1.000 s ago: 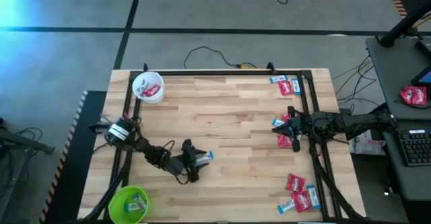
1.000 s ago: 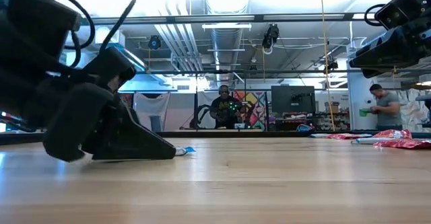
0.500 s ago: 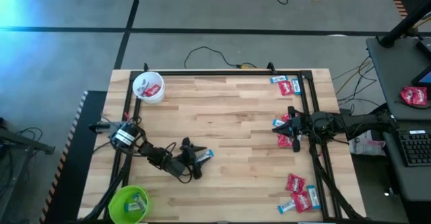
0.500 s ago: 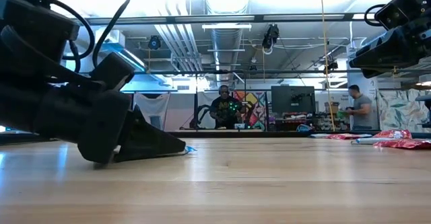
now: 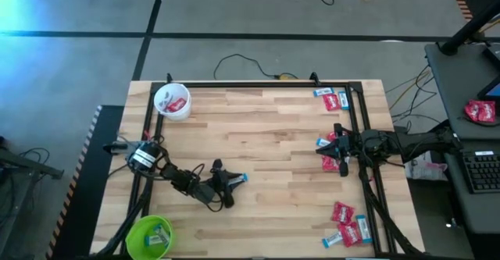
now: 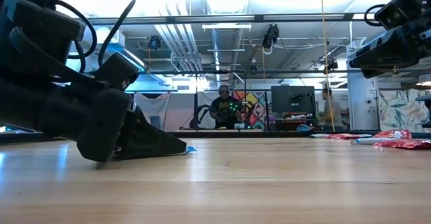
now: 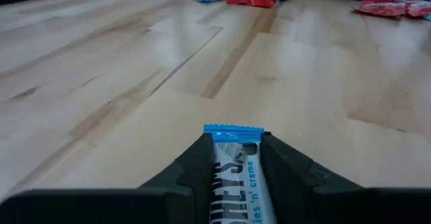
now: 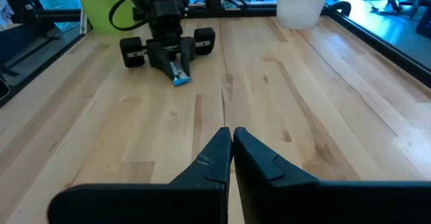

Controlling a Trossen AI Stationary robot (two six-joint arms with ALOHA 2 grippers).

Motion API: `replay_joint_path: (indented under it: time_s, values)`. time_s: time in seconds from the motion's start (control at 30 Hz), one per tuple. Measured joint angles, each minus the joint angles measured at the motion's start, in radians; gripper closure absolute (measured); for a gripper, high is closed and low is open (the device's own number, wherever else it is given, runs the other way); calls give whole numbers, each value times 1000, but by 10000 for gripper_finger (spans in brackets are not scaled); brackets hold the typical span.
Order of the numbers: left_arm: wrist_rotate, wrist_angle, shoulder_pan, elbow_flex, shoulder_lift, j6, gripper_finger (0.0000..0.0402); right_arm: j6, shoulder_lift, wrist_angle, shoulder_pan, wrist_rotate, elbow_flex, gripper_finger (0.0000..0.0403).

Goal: Sort candy by brand, put in halloween buckets
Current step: Put the blue chocolate bar into the green bucket

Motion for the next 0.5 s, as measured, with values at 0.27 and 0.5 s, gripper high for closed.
replay_joint_path:
  time_s: [0.27, 0.5]
  values:
    - [138, -121, -5, -67, -216, 91, 308, 0, 0, 0, 0, 0, 0, 394]
    - [369, -364, -12, -121, -566, 121, 308, 0, 0, 0, 0, 0, 0, 394]
